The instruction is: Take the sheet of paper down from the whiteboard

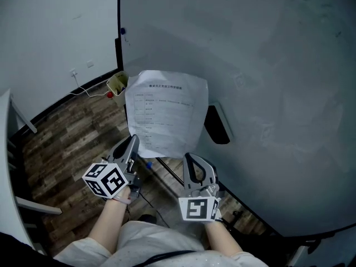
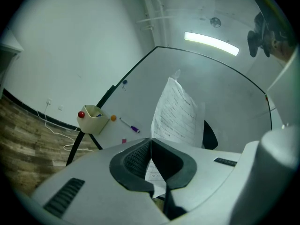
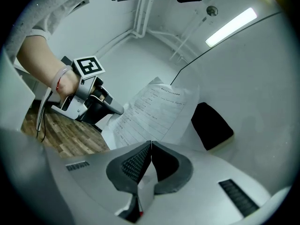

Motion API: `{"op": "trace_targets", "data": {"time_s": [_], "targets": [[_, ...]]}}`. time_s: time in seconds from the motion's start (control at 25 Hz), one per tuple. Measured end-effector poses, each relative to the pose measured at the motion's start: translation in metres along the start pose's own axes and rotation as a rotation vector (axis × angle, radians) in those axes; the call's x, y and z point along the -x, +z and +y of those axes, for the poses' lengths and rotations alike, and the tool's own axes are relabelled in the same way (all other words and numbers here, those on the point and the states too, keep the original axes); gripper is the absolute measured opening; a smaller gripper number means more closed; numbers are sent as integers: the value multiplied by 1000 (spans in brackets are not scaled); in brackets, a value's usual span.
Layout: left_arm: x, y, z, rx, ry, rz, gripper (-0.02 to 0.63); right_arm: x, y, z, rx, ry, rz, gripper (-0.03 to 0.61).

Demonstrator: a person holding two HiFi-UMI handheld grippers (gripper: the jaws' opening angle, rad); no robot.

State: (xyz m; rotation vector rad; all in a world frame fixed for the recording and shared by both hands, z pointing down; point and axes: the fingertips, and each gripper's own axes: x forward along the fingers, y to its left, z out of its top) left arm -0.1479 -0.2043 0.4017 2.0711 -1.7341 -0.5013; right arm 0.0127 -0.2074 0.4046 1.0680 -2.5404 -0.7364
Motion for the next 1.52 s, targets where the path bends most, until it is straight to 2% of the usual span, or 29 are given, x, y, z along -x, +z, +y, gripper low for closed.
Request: {"op": "trace_targets", "data": {"time_s": [0.32, 1.0, 1.52], "targets": [[2, 0, 0, 18, 13, 21, 18, -6, 4, 1, -54, 30, 6, 18], [12, 9, -15, 56, 47, 17, 18, -2, 20, -2, -38, 113, 3, 18], [11, 10, -21, 101, 56, 30, 18, -5, 21, -10, -69, 151, 7, 18]]}}
